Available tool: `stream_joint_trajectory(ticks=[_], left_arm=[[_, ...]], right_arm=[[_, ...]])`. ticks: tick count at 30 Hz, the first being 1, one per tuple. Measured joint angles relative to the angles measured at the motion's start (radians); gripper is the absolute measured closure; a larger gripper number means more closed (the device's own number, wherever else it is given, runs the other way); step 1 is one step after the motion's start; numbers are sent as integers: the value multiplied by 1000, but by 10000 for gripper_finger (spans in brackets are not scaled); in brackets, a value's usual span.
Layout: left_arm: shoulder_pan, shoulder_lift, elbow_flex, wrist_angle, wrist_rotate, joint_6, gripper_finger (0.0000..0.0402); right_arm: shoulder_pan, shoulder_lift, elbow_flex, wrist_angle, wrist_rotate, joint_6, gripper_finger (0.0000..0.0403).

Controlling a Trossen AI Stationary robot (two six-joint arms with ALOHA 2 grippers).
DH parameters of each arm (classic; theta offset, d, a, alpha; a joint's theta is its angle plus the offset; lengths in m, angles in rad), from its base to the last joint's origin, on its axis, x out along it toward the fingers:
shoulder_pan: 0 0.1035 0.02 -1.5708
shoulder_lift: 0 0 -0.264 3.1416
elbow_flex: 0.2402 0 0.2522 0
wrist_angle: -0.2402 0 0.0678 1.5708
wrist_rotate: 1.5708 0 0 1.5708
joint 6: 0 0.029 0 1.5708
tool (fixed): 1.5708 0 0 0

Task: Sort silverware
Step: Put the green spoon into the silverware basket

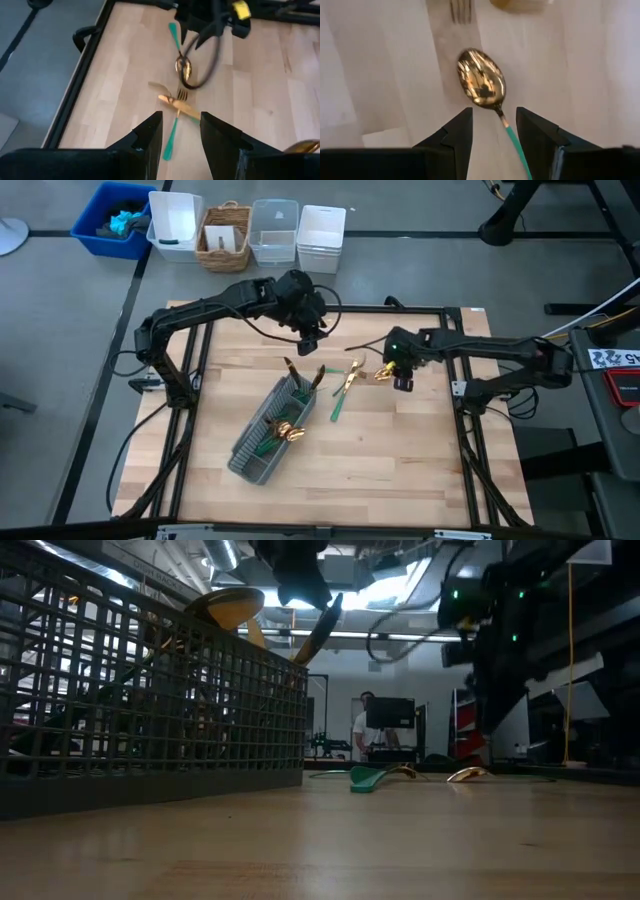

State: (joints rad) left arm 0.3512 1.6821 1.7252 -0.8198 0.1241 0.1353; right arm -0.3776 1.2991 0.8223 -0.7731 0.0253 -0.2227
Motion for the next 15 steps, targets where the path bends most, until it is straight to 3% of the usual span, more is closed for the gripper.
stream_joint_trajectory(ticks=[6,15], left_arm=[[6,0,0,-11,8,35,279],[90,-5,0,-11,176,76,279]], right_arm=[[-96,43,-69,54,-25,-14,251],[-114,102,-141,194,-61,-78,251]])
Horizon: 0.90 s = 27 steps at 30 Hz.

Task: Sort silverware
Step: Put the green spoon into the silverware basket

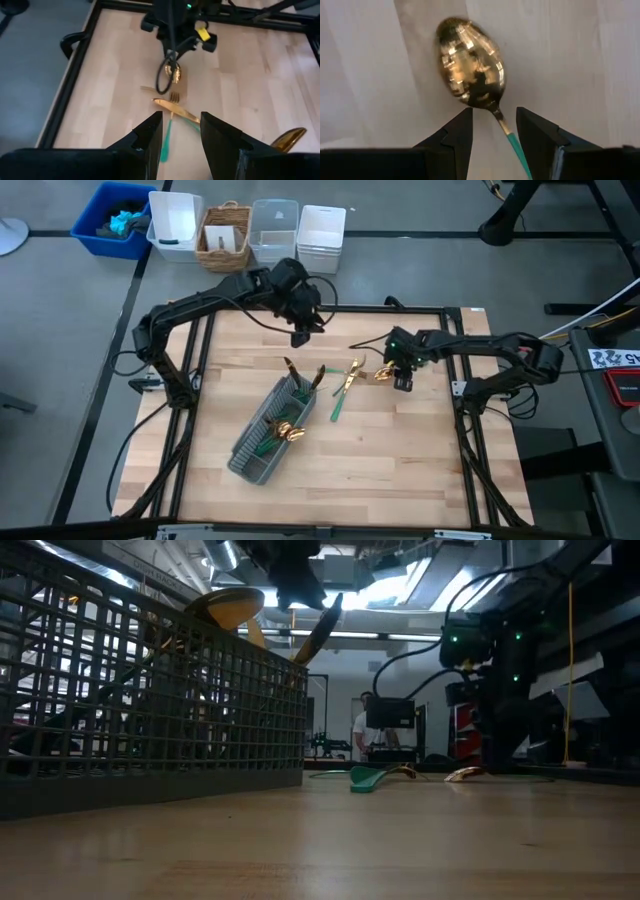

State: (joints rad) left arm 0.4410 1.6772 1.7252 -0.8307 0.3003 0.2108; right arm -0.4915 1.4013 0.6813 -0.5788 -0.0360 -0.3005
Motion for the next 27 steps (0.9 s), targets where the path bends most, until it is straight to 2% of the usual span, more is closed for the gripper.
stream_joint_trajectory(ticks=[7,13,15,19,22,27], left_arm=[[52,-9,0,-52,4,25,279],[62,-9,-1,-111,10,55,279],[66,-23,-29,-95,45,74,279],[83,-99,-155,-23,147,95,279],[102,-188,-295,62,152,62,279],[134,-388,-538,231,148,-10,279]], right_arm=[[0,12,-12,59,93,-28,251],[0,17,-12,62,71,-48,251],[0,32,-12,74,70,-48,251],[0,78,-11,118,70,-48,251],[0,102,-9,123,69,-48,256],[1,109,-9,121,61,-46,310]])
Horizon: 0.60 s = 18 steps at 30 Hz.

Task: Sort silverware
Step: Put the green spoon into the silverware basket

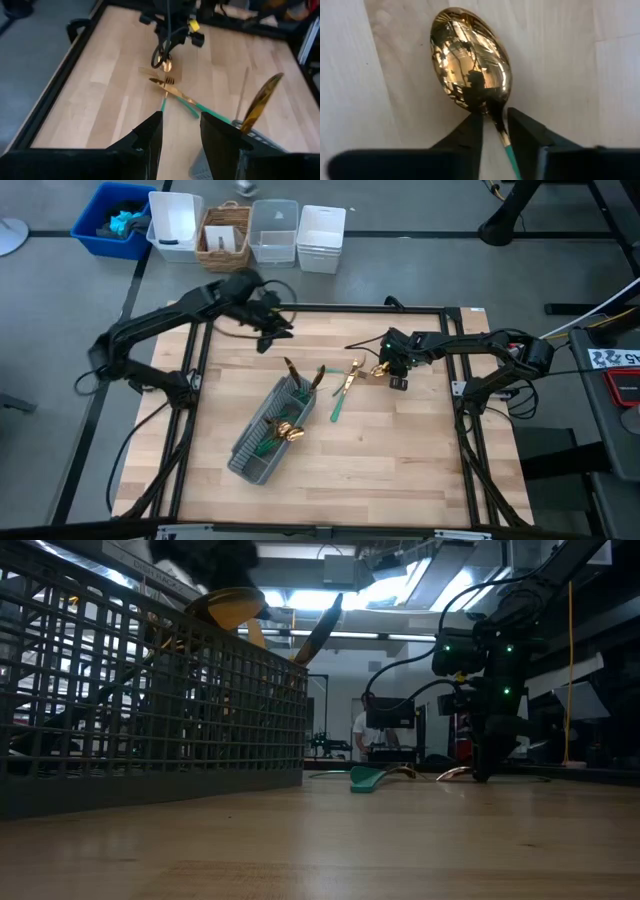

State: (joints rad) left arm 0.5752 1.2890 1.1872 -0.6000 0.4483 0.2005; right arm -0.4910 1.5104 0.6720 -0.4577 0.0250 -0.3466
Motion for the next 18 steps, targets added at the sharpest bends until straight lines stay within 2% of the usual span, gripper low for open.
stream_joint_trajectory(ticks=[5,12,18], left_arm=[[3,-191,-208,145,-14,-92,279],[-28,-350,-379,255,-40,-169,279],[-60,-406,-451,322,-42,-158,279]], right_arm=[[1,1,0,5,-3,-3,385],[0,5,27,-8,-10,59,379],[-1,5,127,-204,-18,68,395]])
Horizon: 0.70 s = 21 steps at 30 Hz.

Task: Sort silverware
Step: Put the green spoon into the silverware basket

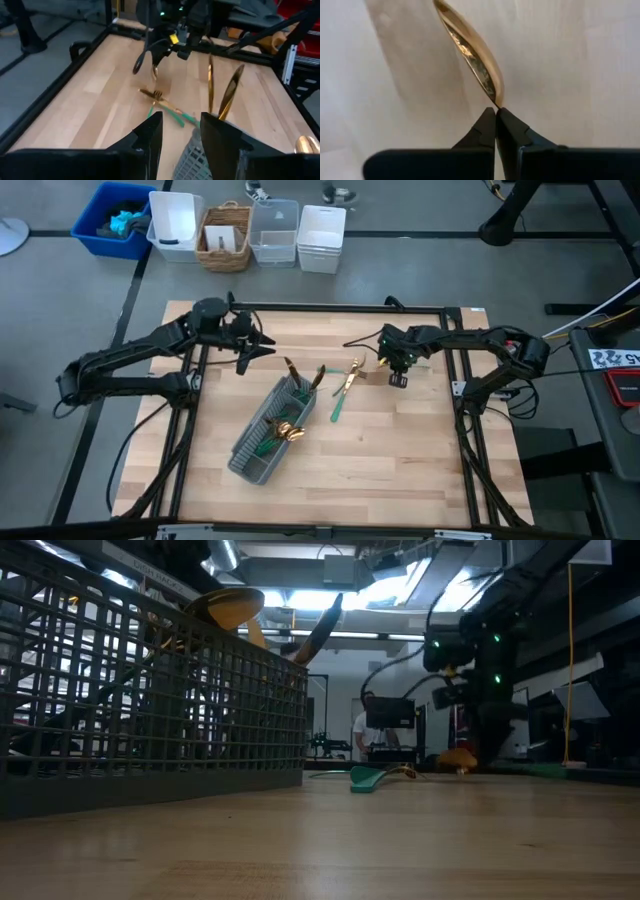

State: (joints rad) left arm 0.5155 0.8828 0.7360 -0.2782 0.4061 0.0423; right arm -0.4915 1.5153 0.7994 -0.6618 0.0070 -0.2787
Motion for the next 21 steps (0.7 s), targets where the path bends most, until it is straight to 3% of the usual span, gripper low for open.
stream_joint_trajectory(ticks=[10,16,21], left_arm=[[-57,-12,-75,151,-2,49,279],[-86,-12,-152,350,-2,51,279],[-99,-14,-161,401,-37,41,279]], right_arm=[[0,-6,263,-286,0,-20,397],[1,-7,471,-430,0,-44,399],[1,-7,656,-505,0,-49,399]])
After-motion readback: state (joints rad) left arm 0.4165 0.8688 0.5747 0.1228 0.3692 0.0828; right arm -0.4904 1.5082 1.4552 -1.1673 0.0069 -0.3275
